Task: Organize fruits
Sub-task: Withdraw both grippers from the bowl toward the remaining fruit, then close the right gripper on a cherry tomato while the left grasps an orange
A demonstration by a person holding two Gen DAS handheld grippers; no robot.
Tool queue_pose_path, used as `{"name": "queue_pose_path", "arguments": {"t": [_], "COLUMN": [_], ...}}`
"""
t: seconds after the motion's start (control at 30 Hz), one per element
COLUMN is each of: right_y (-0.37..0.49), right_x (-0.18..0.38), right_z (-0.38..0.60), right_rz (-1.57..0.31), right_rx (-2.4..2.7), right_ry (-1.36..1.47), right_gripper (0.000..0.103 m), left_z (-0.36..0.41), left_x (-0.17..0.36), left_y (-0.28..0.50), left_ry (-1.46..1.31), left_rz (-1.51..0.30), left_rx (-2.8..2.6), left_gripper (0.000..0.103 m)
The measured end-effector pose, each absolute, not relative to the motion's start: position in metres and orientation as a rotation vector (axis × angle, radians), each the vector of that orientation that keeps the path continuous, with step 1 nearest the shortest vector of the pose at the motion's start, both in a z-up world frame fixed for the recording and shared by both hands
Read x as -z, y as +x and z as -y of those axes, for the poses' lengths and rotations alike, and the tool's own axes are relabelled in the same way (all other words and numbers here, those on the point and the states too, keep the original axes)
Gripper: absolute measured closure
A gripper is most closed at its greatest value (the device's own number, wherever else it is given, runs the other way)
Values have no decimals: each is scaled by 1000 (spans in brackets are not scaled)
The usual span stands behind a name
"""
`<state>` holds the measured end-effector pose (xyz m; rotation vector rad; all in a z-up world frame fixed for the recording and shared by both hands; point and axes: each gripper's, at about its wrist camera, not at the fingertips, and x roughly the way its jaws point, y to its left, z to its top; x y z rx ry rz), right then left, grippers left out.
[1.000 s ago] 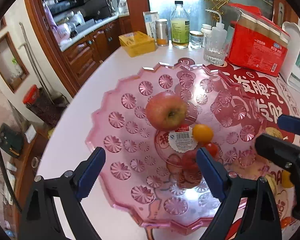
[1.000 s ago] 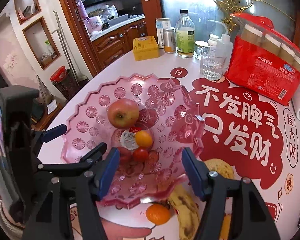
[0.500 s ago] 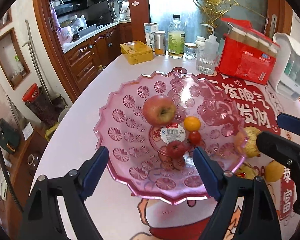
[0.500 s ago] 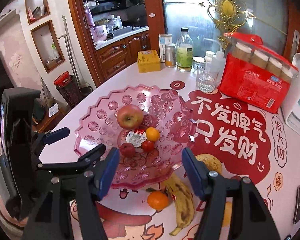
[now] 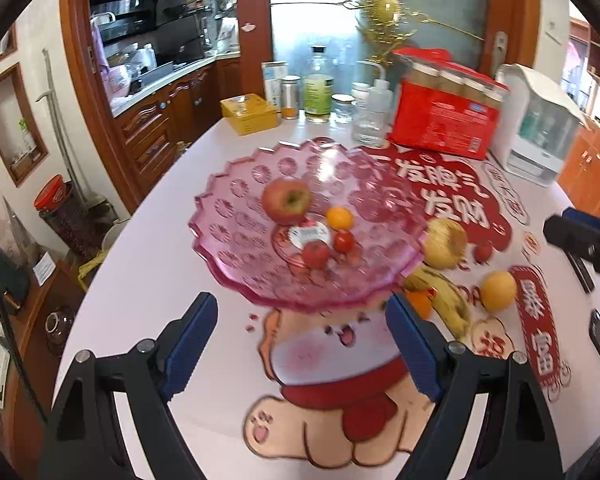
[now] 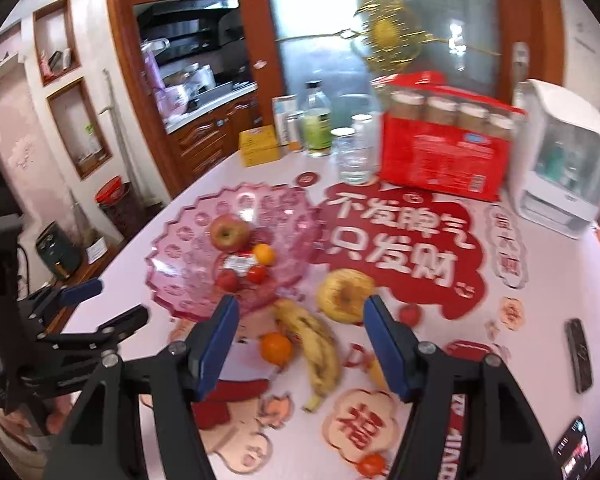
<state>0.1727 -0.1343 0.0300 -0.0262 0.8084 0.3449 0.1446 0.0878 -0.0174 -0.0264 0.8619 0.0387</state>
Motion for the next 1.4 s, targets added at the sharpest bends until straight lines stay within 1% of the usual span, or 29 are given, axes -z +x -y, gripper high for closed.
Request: {"name": "queue_pose_path", "arguments": {"t": [0.2, 0.53, 0.83, 1.13, 1.23, 1.4], "right_y": [160, 162, 110, 95, 99, 102], "right_x": [-18, 41, 101, 120, 124, 132], "right_z": [178, 224, 213, 200, 196, 192], "right_rz": [-800, -899, -972, -972, -978, -983], "right_rx": [-244, -169, -230, -285, -290, -305], "right_ry": [-16, 10, -122, -175, -193, -200], "right_gripper": [38, 38, 38, 41, 45, 60], "left_z": [-56, -18, 7, 13, 10, 7], "left_x": [30, 70, 104, 120, 122, 127], "left_y": [127, 131, 131, 131, 132, 137], "left_ry": [-10, -22, 34, 57, 49, 33], "left_rz": [-858, -900, -944, -987, -990, -1002], "left_rx": [18, 68, 93, 93, 85, 77], "left_gripper": [18, 18, 18, 18, 18, 18]}}
